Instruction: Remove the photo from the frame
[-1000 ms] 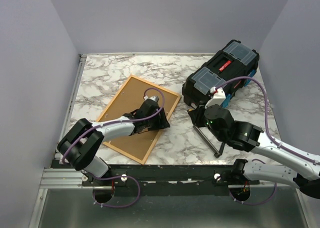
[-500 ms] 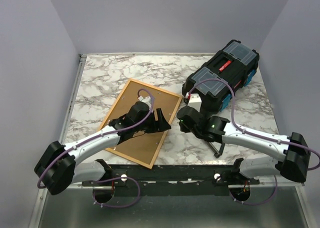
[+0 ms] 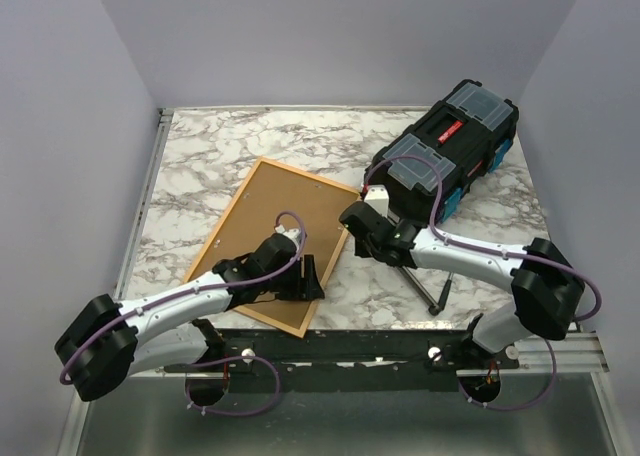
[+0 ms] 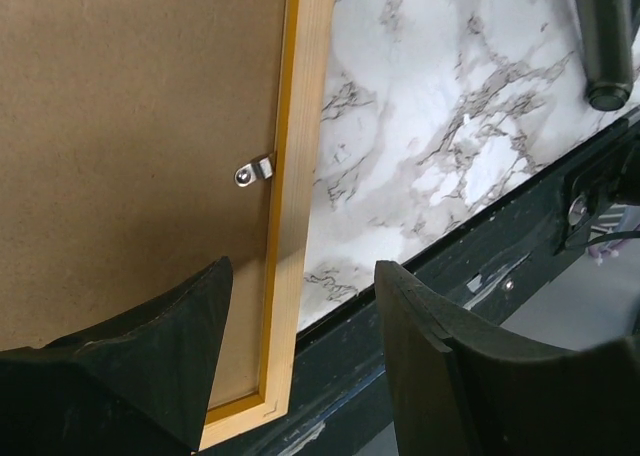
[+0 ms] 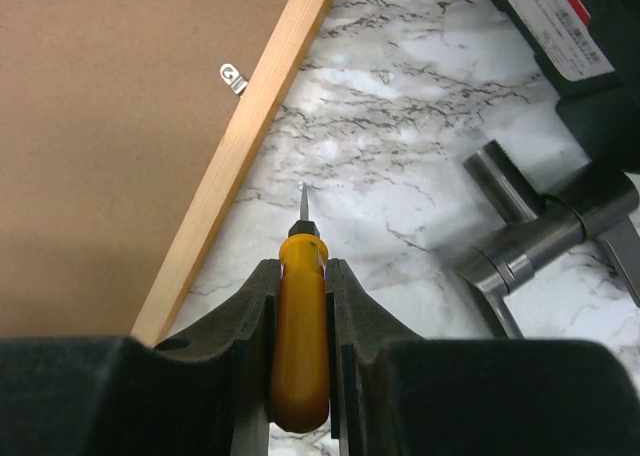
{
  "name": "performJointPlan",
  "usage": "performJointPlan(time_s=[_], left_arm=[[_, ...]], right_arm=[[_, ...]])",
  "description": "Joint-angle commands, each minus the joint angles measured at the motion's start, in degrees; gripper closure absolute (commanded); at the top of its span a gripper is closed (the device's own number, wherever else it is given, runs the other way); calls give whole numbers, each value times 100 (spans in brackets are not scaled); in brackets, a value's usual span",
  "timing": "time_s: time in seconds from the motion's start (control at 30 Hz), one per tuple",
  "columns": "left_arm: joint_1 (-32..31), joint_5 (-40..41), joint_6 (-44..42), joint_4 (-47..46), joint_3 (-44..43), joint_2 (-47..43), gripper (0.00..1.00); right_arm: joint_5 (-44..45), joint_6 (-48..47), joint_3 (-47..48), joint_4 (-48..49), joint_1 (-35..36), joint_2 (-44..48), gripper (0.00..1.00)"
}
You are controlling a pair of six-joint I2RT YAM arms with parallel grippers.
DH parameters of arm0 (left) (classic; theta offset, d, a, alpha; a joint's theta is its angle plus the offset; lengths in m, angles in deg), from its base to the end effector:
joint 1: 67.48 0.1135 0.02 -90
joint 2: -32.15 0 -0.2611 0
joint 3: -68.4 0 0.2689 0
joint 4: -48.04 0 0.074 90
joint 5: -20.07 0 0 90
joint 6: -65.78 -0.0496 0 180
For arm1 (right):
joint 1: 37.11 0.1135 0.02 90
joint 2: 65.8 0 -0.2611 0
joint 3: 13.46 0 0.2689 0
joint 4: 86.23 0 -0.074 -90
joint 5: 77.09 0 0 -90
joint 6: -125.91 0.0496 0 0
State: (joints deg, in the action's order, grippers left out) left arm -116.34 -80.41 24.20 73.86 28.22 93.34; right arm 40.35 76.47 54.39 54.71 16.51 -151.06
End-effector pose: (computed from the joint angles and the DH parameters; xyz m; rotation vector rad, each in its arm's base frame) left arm 0.1440 -0.1785 0.1563 0.1051 2.6186 -0.9364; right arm 0.2083 0.2442 0.1949 -0.0976 2.4057 0.1307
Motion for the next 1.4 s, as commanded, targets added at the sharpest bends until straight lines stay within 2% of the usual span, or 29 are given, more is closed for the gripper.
performJointPlan(time_s=[0.0,0.23,0.43,0.6,0.7,0.9,1.1,1.27,1.37], left_arm=[[-214,136,172,-225,230,74,40],[-598,109,484,-862,353,629,40],[-781,-59,580,-1440,22,1202,40],[-783,-72,423,-1475,-541,1676,39],[-770,20,342,-1340,-793,1711,35],[-679,392,104,-662,-1014,1244,30],[-366,745,207,-91,-456,136,27],[66,884,285,355,17,-832,24],[463,774,281,482,193,-1059,24]], right_arm=[[-213,-252,189,718,-71,-296,99],[-235,-765,620,1345,-87,-833,99],[-384,-1231,1043,1699,-172,-1165,99],[-411,-1376,1220,1684,-271,-1227,99],[-39,-1441,1344,1336,-283,-1255,99],[246,-1621,1393,1017,-330,-1116,99],[-215,-1632,1733,858,-379,-1057,99],[-380,-1643,2293,533,-397,-1424,99],[-289,-1497,2788,-68,-404,-1889,99]])
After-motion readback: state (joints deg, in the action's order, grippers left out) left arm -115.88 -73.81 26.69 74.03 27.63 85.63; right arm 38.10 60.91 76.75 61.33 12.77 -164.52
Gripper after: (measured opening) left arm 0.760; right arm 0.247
